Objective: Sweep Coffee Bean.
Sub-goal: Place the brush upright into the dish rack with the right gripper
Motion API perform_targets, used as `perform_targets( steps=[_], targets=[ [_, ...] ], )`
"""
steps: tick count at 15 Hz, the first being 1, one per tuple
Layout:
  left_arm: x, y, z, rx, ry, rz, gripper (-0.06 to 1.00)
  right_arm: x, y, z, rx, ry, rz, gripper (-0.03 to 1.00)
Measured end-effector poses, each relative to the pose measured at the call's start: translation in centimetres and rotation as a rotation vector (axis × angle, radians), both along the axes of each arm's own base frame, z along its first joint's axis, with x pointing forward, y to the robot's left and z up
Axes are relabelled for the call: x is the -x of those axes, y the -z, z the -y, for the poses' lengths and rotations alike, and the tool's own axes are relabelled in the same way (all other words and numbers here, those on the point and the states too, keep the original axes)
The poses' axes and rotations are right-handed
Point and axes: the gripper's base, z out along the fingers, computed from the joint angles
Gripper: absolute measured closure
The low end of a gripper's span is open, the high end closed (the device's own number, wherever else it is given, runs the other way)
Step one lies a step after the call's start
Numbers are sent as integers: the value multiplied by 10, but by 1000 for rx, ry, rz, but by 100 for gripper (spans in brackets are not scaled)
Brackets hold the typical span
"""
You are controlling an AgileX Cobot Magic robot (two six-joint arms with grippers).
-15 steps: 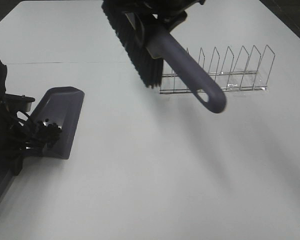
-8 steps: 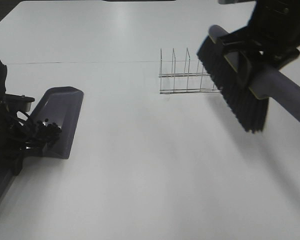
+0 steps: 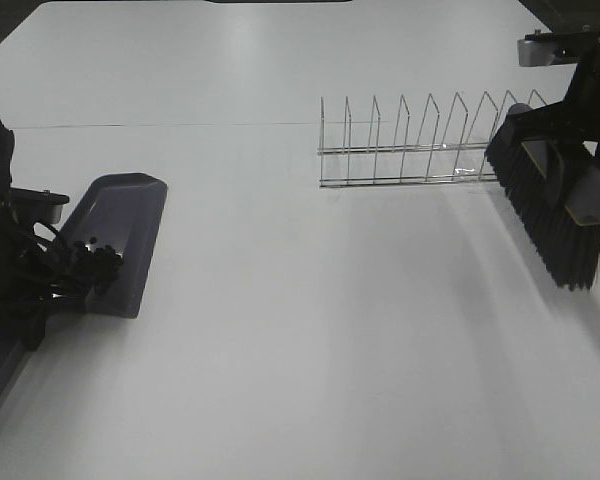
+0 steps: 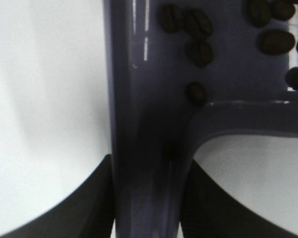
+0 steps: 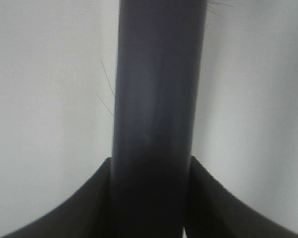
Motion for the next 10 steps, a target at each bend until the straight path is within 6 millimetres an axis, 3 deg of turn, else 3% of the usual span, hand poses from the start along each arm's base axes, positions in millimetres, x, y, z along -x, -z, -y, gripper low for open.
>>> perform_targets(
  steps=[4, 5, 10],
  targets=[
    [0, 0, 0, 2, -3, -1, 61, -27, 20, -2, 4, -1, -22, 65],
    [0, 0, 1, 6, -10, -1, 61, -42, 27, -3, 5, 0, -28, 65],
    [0, 0, 1, 10, -16, -2, 61, -72, 37, -5, 2, -15, 12, 65]
  ],
)
